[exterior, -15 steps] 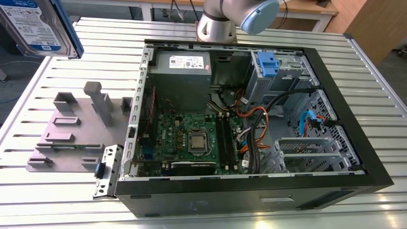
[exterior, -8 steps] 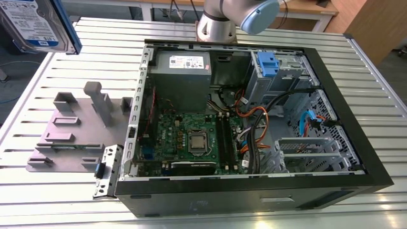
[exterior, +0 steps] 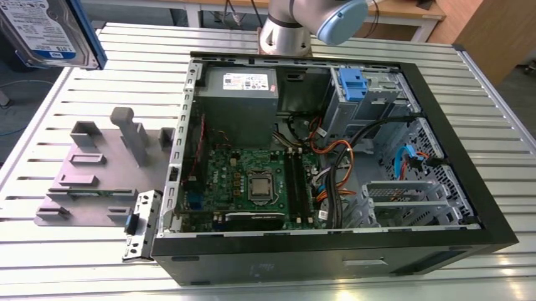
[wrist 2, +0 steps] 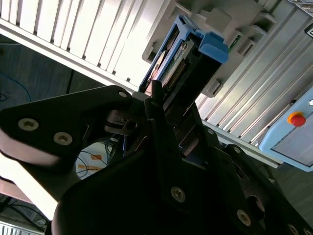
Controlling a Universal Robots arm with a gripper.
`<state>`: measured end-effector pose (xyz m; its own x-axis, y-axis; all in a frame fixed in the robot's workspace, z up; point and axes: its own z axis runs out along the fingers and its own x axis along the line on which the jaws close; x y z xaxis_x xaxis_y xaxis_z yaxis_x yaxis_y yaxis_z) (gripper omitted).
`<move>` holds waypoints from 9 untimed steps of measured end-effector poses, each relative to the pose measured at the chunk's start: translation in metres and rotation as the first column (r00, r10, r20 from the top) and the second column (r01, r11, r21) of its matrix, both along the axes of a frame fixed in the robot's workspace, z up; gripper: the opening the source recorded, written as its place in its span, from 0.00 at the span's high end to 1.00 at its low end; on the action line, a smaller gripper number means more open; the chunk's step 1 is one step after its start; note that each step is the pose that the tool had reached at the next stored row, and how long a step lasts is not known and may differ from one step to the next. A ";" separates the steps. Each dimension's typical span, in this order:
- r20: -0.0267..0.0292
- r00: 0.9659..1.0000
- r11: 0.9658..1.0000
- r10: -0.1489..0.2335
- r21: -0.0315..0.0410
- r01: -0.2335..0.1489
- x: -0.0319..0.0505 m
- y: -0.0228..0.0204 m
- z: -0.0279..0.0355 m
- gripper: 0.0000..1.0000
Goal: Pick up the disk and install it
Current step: 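Pick up the disk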
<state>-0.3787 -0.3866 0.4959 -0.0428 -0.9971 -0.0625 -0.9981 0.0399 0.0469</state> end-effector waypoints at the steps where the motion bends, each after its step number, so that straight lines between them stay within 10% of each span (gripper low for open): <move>1: 0.000 1.000 1.000 0.000 0.000 0.000 0.0000 0.0000 0.0000 0.65; 9: 0.000 1.000 1.000 0.000 0.000 0.000 0.0095 0.0000 0.0000 0.65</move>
